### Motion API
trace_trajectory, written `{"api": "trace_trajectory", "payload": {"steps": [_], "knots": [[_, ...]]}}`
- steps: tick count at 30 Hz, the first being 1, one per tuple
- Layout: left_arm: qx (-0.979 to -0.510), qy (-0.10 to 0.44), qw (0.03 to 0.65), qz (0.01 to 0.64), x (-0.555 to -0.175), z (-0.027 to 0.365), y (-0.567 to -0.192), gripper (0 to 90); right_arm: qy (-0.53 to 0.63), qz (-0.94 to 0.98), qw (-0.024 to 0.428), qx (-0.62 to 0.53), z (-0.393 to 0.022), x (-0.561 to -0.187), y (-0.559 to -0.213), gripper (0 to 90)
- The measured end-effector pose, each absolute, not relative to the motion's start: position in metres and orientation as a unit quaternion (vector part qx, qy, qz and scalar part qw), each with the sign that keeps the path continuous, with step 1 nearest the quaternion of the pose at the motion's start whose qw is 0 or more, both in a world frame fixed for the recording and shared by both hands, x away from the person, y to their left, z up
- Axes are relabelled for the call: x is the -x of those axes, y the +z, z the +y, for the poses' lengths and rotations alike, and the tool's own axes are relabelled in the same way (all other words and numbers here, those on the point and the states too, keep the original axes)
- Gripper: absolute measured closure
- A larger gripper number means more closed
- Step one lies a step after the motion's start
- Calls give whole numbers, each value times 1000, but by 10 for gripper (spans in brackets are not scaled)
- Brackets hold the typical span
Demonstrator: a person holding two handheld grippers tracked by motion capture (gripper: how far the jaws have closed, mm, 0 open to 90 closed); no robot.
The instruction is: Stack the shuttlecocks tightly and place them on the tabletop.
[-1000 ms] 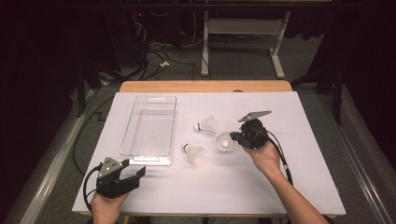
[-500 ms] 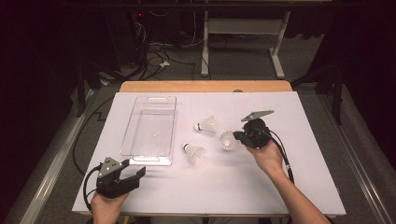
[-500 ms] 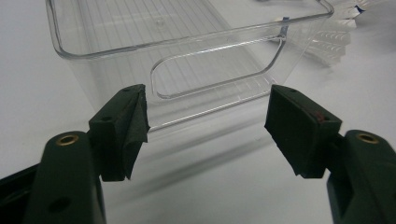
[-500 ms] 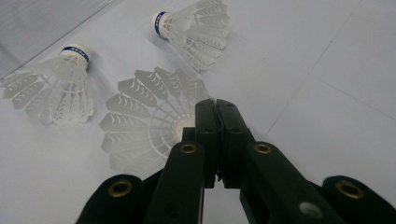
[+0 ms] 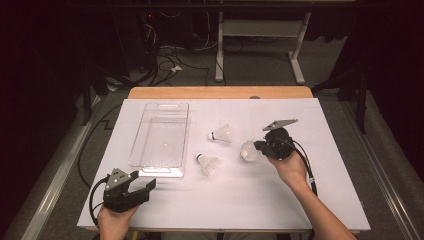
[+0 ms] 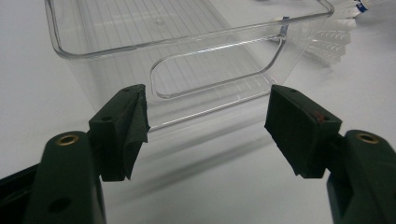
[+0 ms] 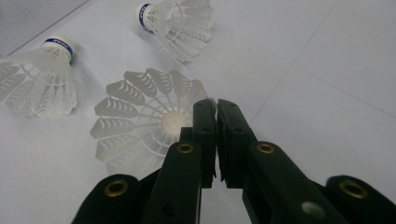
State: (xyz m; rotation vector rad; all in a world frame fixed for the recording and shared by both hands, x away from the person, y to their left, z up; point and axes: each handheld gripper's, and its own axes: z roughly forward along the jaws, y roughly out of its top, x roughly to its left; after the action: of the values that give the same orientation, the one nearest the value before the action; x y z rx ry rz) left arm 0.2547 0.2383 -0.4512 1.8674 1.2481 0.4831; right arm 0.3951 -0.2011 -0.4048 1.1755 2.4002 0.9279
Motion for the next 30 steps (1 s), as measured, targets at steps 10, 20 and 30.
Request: {"api": "trace_trajectory", "payload": {"steps": [10,20,30], "knots": [[-741,192,409,496,-255,239,-451,309,324,835,156,-418,-212,-395,-410,858],[-741,192,409,496,-255,238,-451,309,319,831,156,-428,-218,-397,-417,837],[-741,193,409,496,-255,238,-451,308,314,826,155,-441,-224,-400,-426,808]]}}
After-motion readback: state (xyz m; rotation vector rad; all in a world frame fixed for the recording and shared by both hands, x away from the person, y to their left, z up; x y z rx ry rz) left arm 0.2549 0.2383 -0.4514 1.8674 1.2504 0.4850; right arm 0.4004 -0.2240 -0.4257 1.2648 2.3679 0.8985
